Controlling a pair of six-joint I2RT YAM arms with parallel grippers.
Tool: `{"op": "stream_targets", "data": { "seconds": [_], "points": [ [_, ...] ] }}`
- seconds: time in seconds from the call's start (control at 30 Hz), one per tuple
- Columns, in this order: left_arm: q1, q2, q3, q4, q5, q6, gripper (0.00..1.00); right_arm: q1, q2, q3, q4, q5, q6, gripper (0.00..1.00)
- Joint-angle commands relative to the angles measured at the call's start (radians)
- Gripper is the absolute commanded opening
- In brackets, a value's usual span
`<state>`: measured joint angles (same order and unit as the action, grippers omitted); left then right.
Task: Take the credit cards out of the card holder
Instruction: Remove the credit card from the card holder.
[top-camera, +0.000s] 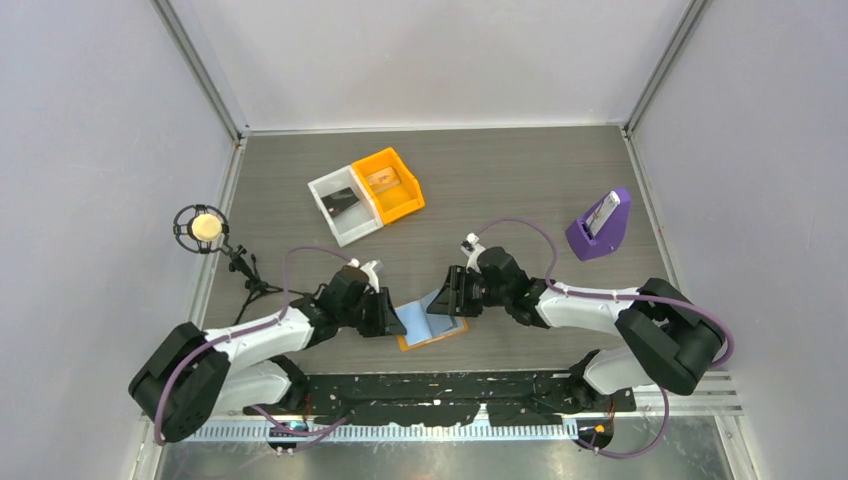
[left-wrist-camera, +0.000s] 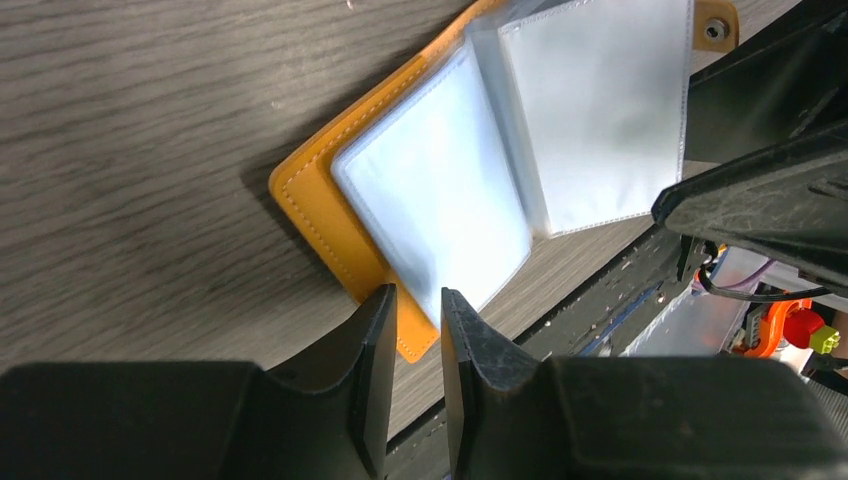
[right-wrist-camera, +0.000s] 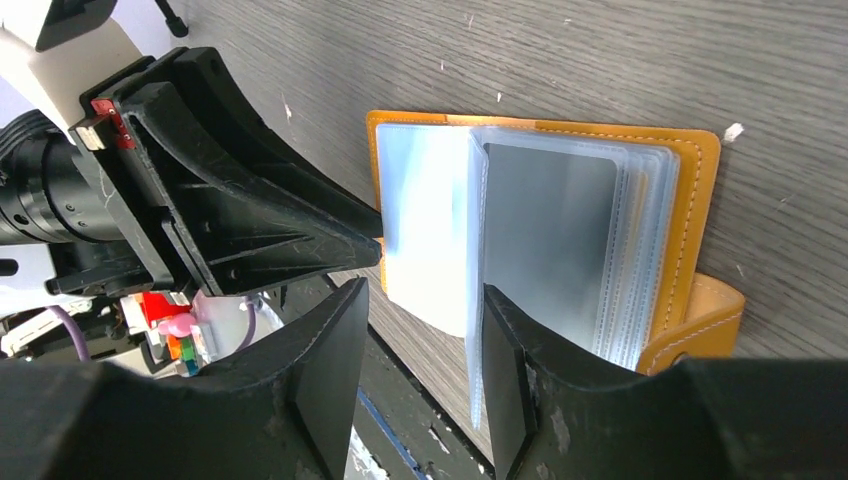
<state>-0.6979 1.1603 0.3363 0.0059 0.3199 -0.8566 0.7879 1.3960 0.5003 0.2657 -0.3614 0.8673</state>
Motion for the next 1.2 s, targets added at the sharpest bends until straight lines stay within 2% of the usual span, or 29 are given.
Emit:
{"op": "stream_targets", "data": {
  "seconds": [0.0, 0.3, 0.5, 0.87, 1.17],
  "points": [
    [-0.004, -0.084, 0.017, -0.101, -0.036, 0.007, 0.26, 0.006, -0.012, 0.003, 0.063, -0.017, 0.023, 0.50],
    [-0.001, -0.276, 0.095, -0.334, -0.163, -0.009, 0.27, 0.068, 0.039, 0.072, 0.062, -0.005, 0.033, 0.50],
    [0.006, -0.334, 0.168, -0.458, -0.191, 0.013, 0.29, 0.115, 0.102, 0.112, 0.068, 0.014, 0.033, 0.52],
    [0.006, -0.348, 0.174, -0.421, -0.144, 0.008, 0.29, 0.125, 0.129, 0.139, 0.040, 0.028, -0.002, 0.57],
    [0.005, -0.301, 0.174, -0.269, 0.007, 0.016, 0.29, 0.108, -0.044, 0.143, -0.170, 0.140, -0.114, 0.54]
  ]
}}
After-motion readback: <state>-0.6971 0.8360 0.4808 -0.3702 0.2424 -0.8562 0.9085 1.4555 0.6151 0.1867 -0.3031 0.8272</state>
